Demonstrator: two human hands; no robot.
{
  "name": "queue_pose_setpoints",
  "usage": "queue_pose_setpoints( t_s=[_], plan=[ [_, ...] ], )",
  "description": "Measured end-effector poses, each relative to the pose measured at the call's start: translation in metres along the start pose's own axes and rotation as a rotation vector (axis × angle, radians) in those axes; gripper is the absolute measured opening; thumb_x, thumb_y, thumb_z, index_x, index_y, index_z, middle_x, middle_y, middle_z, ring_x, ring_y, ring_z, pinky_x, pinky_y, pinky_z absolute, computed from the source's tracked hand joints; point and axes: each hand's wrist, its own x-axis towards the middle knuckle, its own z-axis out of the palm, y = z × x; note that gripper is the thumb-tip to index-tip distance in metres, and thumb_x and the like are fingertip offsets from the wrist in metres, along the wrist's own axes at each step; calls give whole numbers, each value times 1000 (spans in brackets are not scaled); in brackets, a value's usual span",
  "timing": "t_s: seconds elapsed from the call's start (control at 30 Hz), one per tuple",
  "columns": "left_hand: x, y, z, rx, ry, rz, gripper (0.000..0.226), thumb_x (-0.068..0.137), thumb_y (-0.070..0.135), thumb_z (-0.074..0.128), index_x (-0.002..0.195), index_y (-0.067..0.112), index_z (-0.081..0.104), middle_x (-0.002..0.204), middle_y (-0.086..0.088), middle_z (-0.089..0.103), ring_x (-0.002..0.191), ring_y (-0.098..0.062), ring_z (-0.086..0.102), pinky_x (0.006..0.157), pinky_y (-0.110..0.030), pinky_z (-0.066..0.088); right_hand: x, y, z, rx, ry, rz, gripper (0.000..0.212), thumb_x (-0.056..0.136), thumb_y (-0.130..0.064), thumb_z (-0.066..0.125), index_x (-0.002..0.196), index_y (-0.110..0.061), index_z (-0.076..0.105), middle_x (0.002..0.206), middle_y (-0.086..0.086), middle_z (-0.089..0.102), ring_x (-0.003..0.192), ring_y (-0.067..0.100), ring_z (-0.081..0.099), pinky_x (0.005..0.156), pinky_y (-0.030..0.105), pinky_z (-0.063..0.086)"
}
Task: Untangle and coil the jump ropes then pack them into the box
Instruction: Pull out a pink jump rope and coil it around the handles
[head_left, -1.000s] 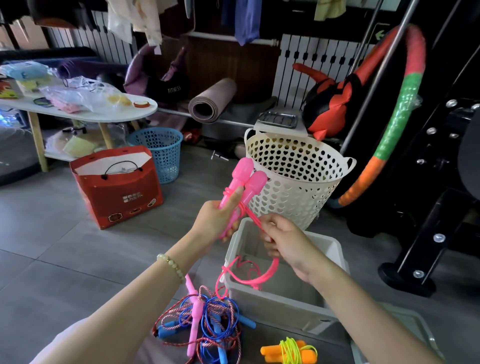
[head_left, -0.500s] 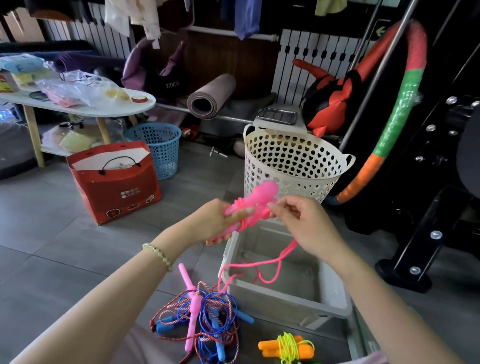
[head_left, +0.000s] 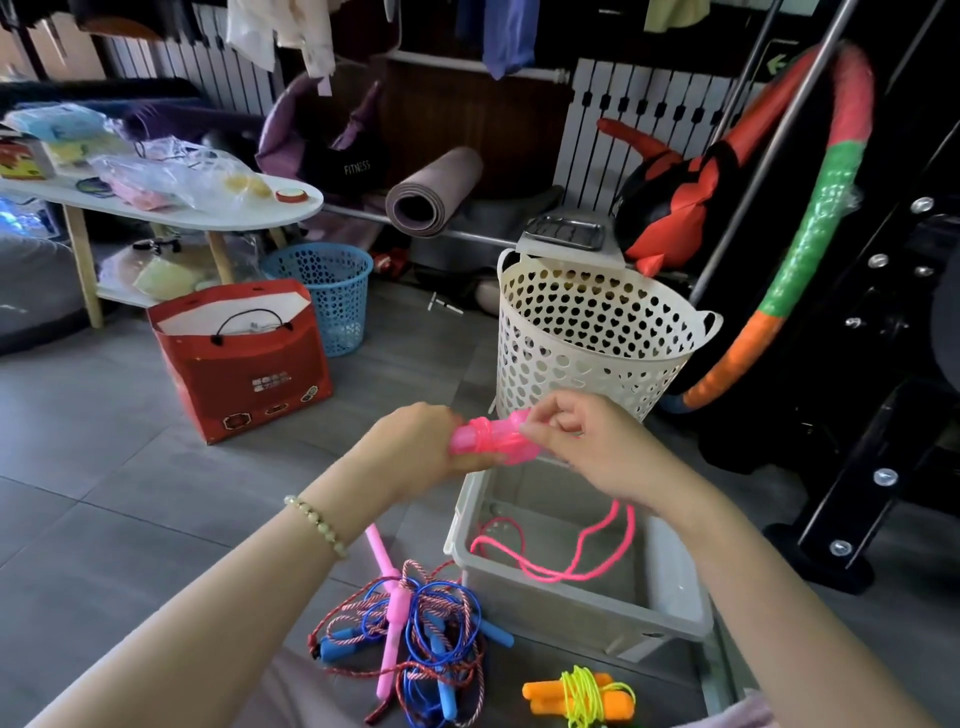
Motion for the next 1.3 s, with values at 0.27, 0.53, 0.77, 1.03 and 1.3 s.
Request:
queue_pose_setpoints(
  t_s=[0.27,0.53,0.77,1.03,1.3],
  plan=[
    [-1,-2,1,53,5,-6,58,76,73,51,75,15,53,62,3,45,66,-24,45,62,-28,34,-4,3,16,121,-109,150,23,98,-21,46,84,-9,60,65,-9,54,59,13,45,59,25,42],
    [-5,2,6,-38,-181,68,56,78,67,58,59,16,46,52,0,44,58,-23,40,55,-30,34,-11,-5,4,-589,-54,-161,16,88,-36,62,85,-20,60,78,-6,61,73,12,51,61,29,34],
    [-20,24,6,-19,-248,264,53,81,66,55,60,17,51,50,2,42,47,-12,39,47,-18,28,-5,11,4,50,-318,-119,17,89,-23,63,73,-16,63,61,-9,56,57,1,46,57,17,37],
    [-33,27,-3,-380,-150,402,47,74,60,68,49,24,50,42,6,45,41,-9,38,45,-13,28,-6,17,1,763,-591,24,27,73,-51,70,73,-24,69,55,-2,53,48,6,46,47,17,39],
    [-34,18,-7,-973,-242,233,50,74,63,44,54,22,64,37,4,45,27,-7,36,32,-16,29,-9,6,-2,881,-527,5,88,60,-89,42,115,-25,67,67,5,38,54,15,23,47,23,20]
  ],
)
